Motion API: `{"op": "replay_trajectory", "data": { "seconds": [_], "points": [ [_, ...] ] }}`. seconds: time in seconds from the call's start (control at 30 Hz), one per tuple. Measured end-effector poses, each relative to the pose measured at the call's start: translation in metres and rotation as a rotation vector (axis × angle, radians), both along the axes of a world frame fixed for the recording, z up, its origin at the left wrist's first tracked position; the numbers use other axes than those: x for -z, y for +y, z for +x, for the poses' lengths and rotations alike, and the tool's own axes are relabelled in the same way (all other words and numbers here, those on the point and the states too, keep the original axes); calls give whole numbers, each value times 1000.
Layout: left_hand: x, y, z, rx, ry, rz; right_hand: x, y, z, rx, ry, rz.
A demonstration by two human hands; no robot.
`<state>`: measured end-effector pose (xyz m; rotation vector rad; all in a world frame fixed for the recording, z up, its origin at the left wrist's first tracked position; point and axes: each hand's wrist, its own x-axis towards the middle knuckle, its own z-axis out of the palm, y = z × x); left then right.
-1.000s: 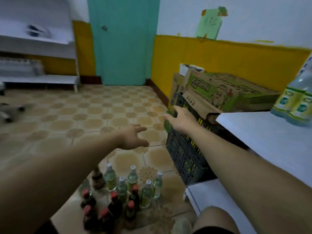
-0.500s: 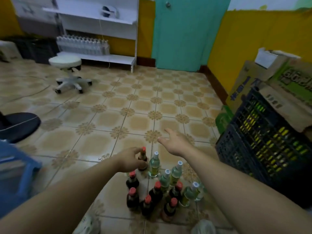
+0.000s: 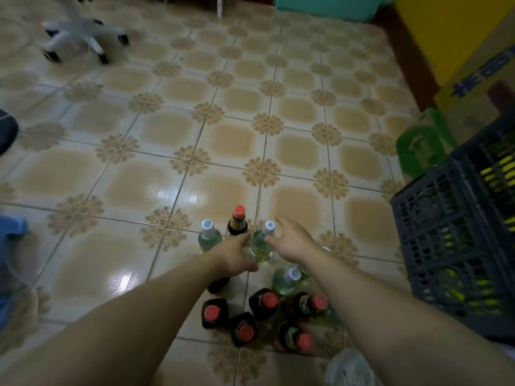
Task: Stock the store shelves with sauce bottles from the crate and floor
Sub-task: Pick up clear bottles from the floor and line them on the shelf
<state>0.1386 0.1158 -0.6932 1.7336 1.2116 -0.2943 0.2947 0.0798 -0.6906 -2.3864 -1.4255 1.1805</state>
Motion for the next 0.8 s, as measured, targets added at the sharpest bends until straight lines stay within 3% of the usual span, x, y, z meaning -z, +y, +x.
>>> {"op": "replay_trajectory", "data": {
  "seconds": [0.23,0.4,0.57,0.8],
  "points": [
    [70,28,21,2,24,-52,70,28,7,-31,27,-7],
    [86,29,16,-29,47,-66,65,22,-1,19,-71,102],
    [59,17,9,-64,-31,-52,5,-1,-8,60,-32,254],
    [-38,-13,-10,-30,-279,9,-141,-37,-14,195,40,662]
  ]
}}
